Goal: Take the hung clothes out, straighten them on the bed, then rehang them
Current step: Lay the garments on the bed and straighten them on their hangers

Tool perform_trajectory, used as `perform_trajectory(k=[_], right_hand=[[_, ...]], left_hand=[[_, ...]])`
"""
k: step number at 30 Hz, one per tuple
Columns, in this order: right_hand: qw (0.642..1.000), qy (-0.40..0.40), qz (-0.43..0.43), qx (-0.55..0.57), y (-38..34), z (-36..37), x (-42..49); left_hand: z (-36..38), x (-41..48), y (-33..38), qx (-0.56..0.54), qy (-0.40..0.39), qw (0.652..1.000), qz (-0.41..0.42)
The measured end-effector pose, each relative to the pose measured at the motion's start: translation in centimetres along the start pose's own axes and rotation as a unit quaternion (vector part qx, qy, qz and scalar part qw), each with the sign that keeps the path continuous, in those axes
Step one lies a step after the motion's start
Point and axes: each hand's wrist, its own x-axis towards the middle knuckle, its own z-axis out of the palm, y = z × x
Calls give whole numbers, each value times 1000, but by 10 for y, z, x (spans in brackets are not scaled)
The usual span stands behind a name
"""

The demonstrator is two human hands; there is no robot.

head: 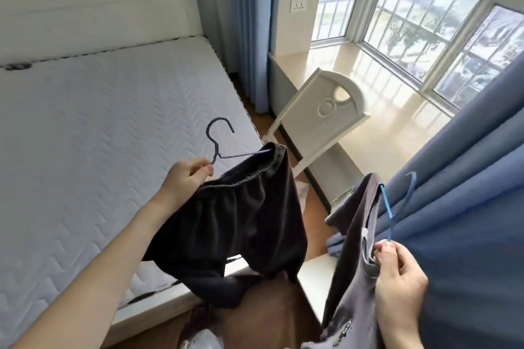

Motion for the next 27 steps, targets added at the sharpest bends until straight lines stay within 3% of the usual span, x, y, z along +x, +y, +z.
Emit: perform_trajectory(k=[6,15,20,27], right_hand=[[999,29,14,-19,-22,116,-1],[989,120,80,-42,-8,355,5],[983,162,81,-8,66,502,6],[993,74,92,15,210,674,11]], left_hand=[[-42,86,-84,-52,-9,998,-20],[-76,272,-265,-83,-34,993,-81],[-37,364,-397,-10,-23,996,-86],[65,426,-562,89,-6,990,-110]])
